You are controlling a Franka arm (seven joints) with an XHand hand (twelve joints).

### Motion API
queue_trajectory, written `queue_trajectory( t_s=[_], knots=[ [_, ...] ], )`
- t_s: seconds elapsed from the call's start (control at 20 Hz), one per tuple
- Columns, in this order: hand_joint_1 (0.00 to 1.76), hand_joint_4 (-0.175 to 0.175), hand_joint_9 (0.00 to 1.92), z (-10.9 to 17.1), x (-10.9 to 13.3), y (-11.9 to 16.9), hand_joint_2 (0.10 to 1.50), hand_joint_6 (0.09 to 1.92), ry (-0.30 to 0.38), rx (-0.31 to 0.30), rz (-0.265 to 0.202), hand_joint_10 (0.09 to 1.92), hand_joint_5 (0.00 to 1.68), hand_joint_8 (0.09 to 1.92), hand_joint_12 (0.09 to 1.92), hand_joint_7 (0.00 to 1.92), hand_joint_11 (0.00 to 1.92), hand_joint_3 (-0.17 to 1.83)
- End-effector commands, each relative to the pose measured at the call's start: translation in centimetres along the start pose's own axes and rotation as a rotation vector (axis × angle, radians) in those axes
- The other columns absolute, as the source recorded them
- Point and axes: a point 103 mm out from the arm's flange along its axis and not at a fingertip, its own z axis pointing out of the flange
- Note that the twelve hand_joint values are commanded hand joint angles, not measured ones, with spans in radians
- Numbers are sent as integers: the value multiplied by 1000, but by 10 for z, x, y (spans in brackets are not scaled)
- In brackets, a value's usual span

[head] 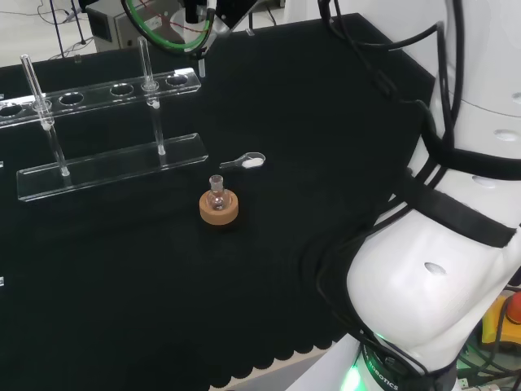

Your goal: Place the funnel on the round-bottom flask.

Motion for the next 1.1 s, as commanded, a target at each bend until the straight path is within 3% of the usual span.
queue_trajectory(
  t_s=[0.05,0.55,1.1],
  knots=[
    [738,6,887,29,24,-39,769,631,-8,45,17,381,610,546,1224,635,697,657],
    [731,4,890,73,44,-38,779,644,-5,112,-17,380,609,548,1222,635,696,657],
    [727,0,892,84,54,-46,783,650,-3,120,-28,380,601,551,1222,632,694,657]
  ],
)
